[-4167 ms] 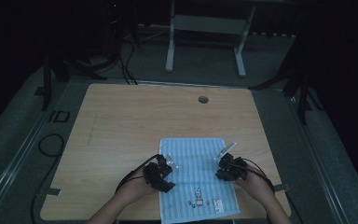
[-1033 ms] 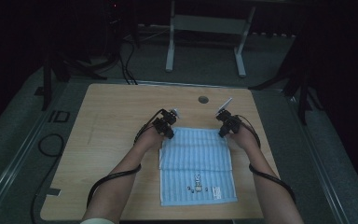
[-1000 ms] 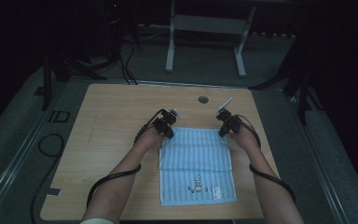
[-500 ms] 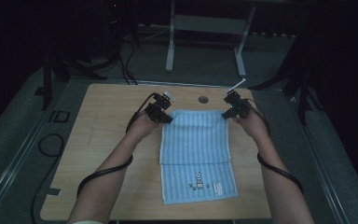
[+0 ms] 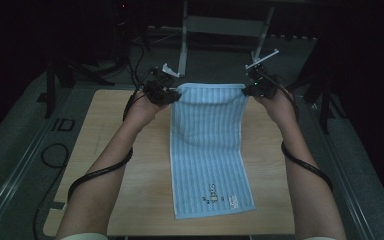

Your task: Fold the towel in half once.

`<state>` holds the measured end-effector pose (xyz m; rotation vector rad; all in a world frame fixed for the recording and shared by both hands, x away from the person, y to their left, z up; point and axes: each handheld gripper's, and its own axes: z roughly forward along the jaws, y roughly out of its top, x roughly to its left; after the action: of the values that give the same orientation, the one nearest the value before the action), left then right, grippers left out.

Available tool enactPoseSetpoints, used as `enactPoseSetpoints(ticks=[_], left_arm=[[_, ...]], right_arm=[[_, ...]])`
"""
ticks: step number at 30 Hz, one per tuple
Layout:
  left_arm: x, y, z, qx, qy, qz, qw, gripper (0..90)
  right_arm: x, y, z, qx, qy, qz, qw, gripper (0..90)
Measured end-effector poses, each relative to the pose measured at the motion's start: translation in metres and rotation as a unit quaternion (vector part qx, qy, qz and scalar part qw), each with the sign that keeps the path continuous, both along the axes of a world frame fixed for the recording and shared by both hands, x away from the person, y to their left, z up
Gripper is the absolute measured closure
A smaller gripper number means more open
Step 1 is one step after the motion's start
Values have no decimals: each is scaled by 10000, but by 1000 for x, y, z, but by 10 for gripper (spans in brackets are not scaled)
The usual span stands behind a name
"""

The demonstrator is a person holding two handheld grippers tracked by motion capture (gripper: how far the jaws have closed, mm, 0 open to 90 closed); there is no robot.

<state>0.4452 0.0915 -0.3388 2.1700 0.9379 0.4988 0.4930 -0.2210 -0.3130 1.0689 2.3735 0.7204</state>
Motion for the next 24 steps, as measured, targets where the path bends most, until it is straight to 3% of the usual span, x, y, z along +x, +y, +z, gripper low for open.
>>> enactPoseSetpoints(ticks=[3, 8, 9, 13, 15, 16, 18, 20, 21, 24], left_arm=[[-8, 1, -10, -62, -15, -33, 10000, 858], [-23, 1, -28, -72, -48, -37, 10000, 858], [-33, -1, -37, -77, -74, -78, 9999, 858], [-54, -5, -55, -33, -51, -216, 9997, 858], [-69, -7, -65, -57, -72, -220, 9997, 858], [-75, -9, -70, 10, -7, -304, 9995, 857], [-90, -13, -82, 104, -83, -309, 9994, 857], [-95, -14, -87, 138, -45, -376, 9992, 854], [-107, -16, -97, 150, -35, -446, 9989, 854], [-127, -19, -116, 115, 91, -512, 9986, 853]], right_arm=[[-9, -3, 3, 109, -83, 67, 9999, 841], [-26, -10, -11, 126, -39, 237, 9996, 841], [-30, -11, -16, 135, -29, 285, 9995, 841], [-52, -19, -42, 102, 75, 453, 9989, 841], [-63, -22, -50, 100, 94, 488, 9987, 841], [-69, -23, -54, 90, 95, 559, 9983, 840], [-83, -26, -63, 116, 84, 626, 9979, 840], [-92, -28, -67, 154, 82, 672, 9976, 840], [-98, -29, -70, 158, 66, 714, 9973, 841], [-127, -37, -89, 217, 122, 851, 9961, 840]])
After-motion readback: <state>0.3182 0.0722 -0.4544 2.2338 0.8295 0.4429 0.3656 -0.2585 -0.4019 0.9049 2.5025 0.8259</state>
